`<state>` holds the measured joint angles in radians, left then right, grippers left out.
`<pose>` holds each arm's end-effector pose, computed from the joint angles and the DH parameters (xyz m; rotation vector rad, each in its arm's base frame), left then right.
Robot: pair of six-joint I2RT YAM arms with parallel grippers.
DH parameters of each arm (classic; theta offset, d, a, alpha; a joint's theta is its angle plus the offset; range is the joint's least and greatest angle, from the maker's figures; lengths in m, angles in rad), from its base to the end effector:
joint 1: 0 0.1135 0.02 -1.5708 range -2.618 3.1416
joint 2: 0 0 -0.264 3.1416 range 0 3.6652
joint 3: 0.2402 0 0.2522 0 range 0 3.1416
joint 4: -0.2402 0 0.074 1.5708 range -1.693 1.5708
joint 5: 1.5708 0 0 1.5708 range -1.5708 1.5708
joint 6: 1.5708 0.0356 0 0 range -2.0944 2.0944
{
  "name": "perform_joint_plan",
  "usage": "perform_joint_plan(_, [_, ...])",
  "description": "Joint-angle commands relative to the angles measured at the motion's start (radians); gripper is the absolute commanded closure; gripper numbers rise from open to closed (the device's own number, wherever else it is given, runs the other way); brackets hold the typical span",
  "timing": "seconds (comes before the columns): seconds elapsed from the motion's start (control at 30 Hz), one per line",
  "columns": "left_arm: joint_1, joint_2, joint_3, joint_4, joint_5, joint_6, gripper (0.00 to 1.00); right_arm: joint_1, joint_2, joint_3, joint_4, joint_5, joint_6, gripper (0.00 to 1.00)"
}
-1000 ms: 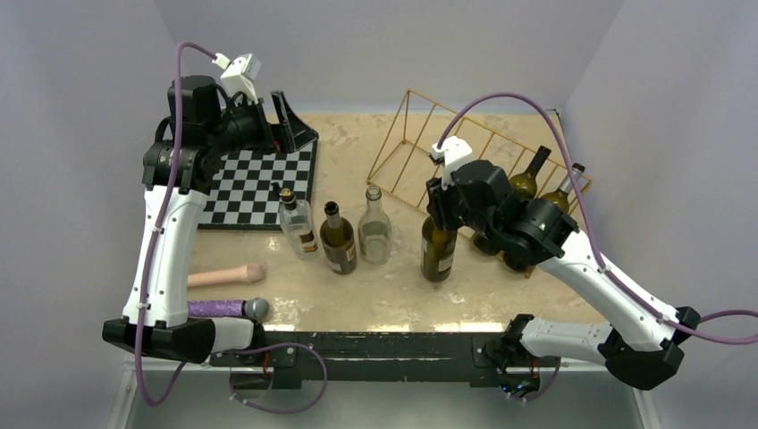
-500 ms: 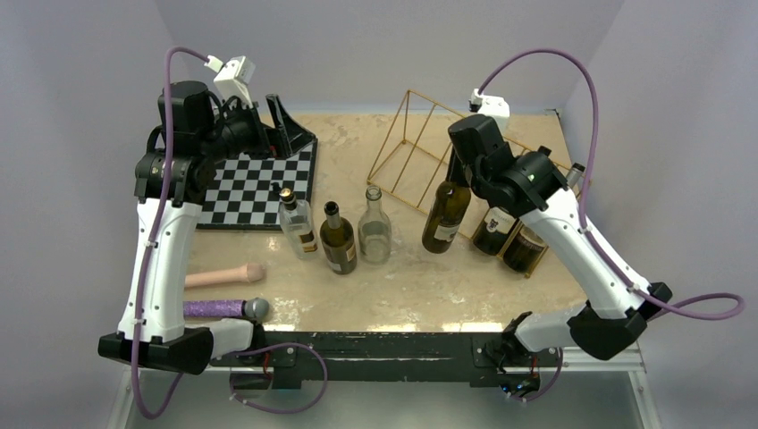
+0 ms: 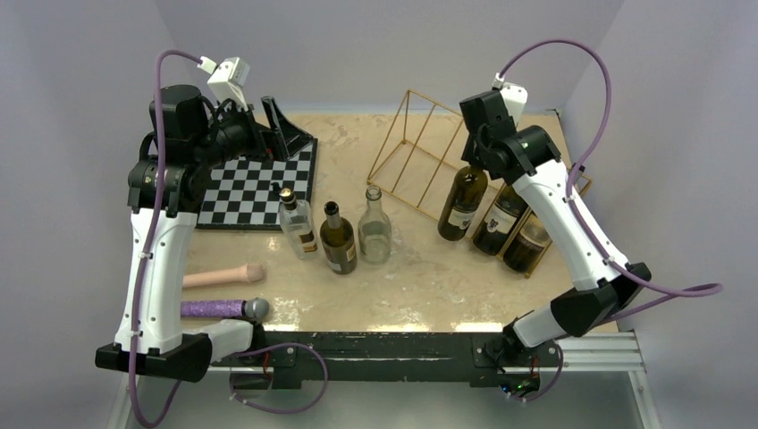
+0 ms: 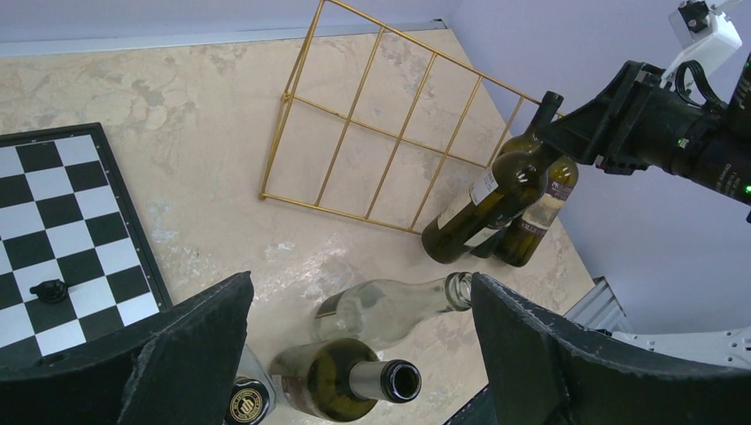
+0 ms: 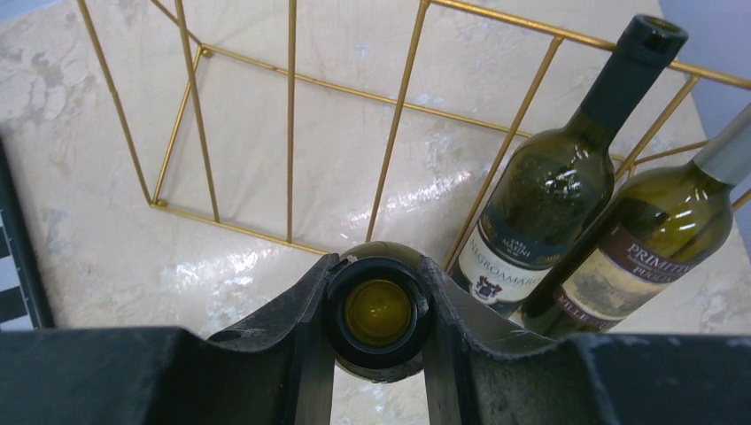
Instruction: Put the wine bottle on the wine rack
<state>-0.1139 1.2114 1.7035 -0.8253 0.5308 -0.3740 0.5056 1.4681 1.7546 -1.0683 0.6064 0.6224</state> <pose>0.2102 -0.0422 0.4950 0.1188 1.9398 -0.8314 0.2585 0.1199 0.4301 0.4091 2.1511 -0.0909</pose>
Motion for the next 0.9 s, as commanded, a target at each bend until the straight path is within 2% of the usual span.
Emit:
perform_joint_plan(0.0, [-0.004,-0.022,0.005,0.026,0.009,0.014,0.04,-0.028,0.028,0.098,0.105,0.01,-0.019,1.0])
perform_joint_plan(0.87, [-0.004,-0.008,0.002,0.013,0.0,0.011,0.04,-0.177,0.146,0.034,0.17,-0.083,-0.013,1.0])
